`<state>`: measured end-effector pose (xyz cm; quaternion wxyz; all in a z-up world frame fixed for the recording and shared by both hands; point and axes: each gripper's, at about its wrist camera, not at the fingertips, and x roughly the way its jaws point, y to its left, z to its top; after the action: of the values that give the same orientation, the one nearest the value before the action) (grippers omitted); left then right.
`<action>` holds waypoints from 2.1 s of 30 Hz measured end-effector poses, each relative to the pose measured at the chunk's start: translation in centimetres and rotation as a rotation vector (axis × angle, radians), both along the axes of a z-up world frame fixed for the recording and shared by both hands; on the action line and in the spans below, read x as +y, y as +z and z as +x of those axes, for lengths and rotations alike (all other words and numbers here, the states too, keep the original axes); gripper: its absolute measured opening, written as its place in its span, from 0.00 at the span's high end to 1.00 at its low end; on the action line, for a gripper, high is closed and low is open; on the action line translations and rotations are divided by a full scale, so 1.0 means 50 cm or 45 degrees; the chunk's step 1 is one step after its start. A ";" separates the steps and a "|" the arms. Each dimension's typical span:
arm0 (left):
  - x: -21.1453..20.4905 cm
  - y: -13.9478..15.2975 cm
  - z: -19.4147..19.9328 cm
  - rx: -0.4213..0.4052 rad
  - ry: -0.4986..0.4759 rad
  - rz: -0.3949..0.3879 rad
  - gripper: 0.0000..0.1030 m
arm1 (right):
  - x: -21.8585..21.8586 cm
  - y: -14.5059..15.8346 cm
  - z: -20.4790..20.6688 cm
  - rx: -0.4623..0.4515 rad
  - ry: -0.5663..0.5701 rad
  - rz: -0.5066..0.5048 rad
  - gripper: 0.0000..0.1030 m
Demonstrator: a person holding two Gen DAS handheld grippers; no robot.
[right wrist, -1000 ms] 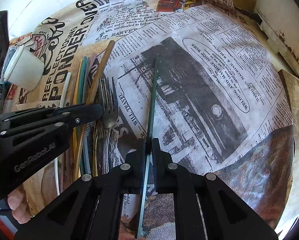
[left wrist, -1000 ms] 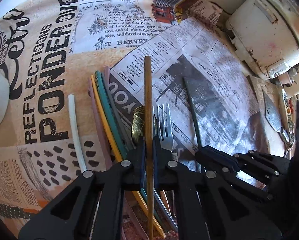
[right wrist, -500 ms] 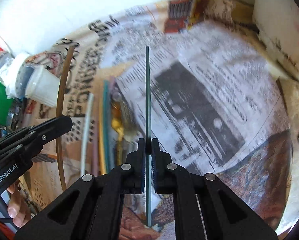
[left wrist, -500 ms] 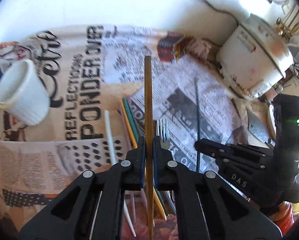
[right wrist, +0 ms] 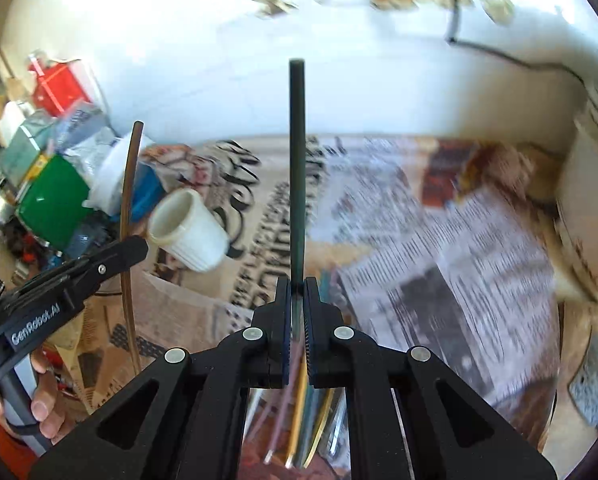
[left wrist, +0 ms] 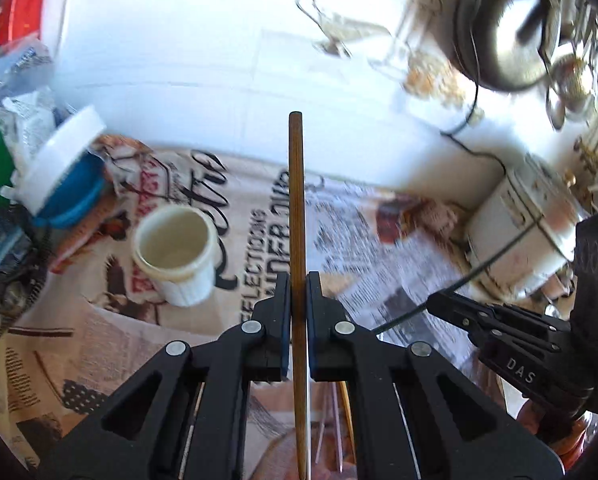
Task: Organize utensils
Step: 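Lift both chopsticks and carry them over the white cup with both tools, then lower the chopsticks into the white cup and open both tools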
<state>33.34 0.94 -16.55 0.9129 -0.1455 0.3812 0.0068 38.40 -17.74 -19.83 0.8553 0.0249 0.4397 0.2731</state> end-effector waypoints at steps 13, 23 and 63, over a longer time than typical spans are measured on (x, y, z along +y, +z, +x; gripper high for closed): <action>0.177 0.096 0.022 -0.198 0.115 0.041 0.95 | 0.125 0.099 0.010 -0.159 0.052 0.064 0.95; 0.261 0.098 0.104 -0.267 0.097 0.063 0.95 | 0.198 0.137 0.034 -0.213 0.009 0.108 0.95; 0.286 -0.128 0.188 0.021 -0.007 0.104 0.95 | 0.351 -0.054 0.138 0.118 0.093 -0.029 0.94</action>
<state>42.72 15.26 -22.97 0.9150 -0.1072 0.3884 0.0211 45.29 -0.17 -22.54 0.8237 0.0119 0.4825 0.2976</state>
